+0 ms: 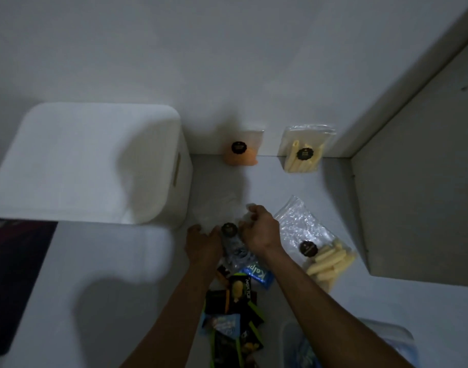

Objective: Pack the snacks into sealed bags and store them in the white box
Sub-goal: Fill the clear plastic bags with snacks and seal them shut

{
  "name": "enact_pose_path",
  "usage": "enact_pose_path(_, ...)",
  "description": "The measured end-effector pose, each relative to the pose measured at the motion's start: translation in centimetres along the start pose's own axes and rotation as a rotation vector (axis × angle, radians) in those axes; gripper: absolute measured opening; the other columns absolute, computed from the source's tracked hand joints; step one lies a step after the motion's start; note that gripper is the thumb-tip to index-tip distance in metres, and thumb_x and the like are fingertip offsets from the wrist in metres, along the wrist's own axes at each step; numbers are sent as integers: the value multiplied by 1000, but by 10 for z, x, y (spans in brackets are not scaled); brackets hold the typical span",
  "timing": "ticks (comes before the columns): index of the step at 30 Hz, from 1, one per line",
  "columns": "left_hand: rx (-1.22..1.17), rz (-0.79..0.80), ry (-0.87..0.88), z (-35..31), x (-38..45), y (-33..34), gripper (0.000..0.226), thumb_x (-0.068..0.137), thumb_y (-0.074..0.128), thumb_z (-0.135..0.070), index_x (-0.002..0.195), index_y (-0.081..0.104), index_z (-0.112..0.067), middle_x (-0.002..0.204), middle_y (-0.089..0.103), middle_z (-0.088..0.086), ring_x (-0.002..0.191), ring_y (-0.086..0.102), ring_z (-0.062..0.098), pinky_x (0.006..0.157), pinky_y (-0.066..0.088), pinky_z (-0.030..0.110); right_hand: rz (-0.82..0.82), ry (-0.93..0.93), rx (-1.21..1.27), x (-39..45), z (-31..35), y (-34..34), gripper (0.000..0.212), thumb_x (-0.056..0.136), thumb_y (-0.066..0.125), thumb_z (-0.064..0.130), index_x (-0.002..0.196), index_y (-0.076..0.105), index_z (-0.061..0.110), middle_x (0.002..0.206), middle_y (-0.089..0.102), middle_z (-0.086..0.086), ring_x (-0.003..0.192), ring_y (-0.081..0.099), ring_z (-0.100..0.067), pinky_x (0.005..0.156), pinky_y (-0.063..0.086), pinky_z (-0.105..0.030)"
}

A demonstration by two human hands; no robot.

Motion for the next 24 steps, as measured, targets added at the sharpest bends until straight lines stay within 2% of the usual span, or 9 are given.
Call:
enact_pose_path(3,-74,37,13,9,9,2,56,66,69,-50,109,67,-13,115,69,9,103,65,29,94,54,48,-7,38,101,-6,-5,2,43,86,66,10,127,58,16,105,68,-9,99,67,-27,88,58,-43)
enact_pose_path(4,-83,43,36,10,9,1,44,63,67,-49,95,70,-18,104,72,7,95,67,28,88,56,50,-9,43,126,-9,-5,1,42,86,68,12,126,58,17,104,68,-8,96,68,-24,87,58,-42)
enact_pose_path(6,-114,40,84,4,-1,-6,10,76,69,-31,79,69,-22,90,73,4,88,69,26,82,58,50,-18,37,170,-15,-4,-3,41,84,73,19,123,61,22,101,69,-3,90,70,-20,85,59,-42)
enact_pose_path(8,-150,42,155,-9,-18,-15,8,85,70,-18,78,69,-22,86,72,6,87,69,26,82,58,49,-23,12,205,-25,0,-11,38,82,75,23,118,62,25,95,71,0,87,71,-20,85,59,-42)
enact_pose_path(12,-217,153,296,-26,-54,-31,12,89,68,-13,79,69,-21,84,72,5,81,67,21,80,59,47,-5,-92,308,-59,20,-36,33,83,77,21,114,66,17,88,68,-1,96,69,-25,92,56,-42)
enact_pose_path(14,-248,226,335,-31,-72,-41,11,89,68,-14,80,69,-20,85,72,6,83,69,23,79,59,47,-14,-160,339,-81,35,-53,30,83,78,20,112,68,16,94,69,-9,98,68,-28,92,56,-42)
enact_pose_path(16,-271,295,376,-38,-89,-51,10,89,69,-15,80,71,-20,84,73,6,85,70,25,80,59,47,-43,-228,327,-103,53,-70,27,84,77,22,110,70,17,98,69,-7,97,66,-21,87,57,-32)
enact_pose_path(20,-256,414,476,-50,-126,-78,7,89,67,-13,82,70,-14,88,73,7,88,70,27,70,59,40,-95,-364,351,-149,93,-94,10,86,74,22,92,73,14,80,71,10,78,64,-3,70,51,-16)
enact_pose_path(24,-232,465,637,-56,-157,-109,5,91,66,-18,89,71,-19,89,74,6,89,71,26,76,60,44,-115,-407,375,-190,116,-100,15,87,73,21,87,72,7,84,74,-9,75,66,-11,70,54,-29)
Point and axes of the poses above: each hand's wrist, its own x-axis towards the middle knuckle, its own y-axis out of the palm, z = x × y, the point moved 6 cm from there along x, towards the middle knuckle
